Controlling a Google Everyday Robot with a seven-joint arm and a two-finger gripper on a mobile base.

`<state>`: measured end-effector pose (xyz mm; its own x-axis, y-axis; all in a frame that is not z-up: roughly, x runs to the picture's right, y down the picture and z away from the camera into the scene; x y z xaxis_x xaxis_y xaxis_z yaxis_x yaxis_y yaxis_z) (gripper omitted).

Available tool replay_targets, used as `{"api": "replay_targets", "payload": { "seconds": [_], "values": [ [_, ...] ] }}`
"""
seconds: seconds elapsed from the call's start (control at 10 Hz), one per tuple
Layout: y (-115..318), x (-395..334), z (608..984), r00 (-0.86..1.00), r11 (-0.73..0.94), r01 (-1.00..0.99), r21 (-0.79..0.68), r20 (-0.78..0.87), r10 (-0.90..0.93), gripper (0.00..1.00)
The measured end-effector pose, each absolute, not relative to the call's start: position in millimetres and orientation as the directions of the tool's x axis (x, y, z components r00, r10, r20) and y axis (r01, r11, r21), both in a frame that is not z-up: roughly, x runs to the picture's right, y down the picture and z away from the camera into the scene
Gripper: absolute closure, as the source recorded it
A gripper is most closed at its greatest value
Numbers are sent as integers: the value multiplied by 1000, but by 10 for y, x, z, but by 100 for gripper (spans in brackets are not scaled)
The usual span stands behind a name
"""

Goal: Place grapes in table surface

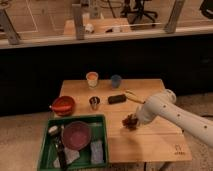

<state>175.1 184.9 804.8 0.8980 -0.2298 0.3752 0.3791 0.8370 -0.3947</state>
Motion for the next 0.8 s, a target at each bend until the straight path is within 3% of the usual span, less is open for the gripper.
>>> {"api": "replay_targets", "payload": {
  "seconds": [0.2, 0.5, 0.8],
  "values": [
    [1853, 1840, 8152, 923, 832, 343, -437, 320, -213, 46],
    [1797, 1928, 8150, 944, 834, 305, -460, 261, -201, 21],
    [1730, 1991, 8089, 955, 847, 269, -459, 242, -172, 20]
  ]
}}
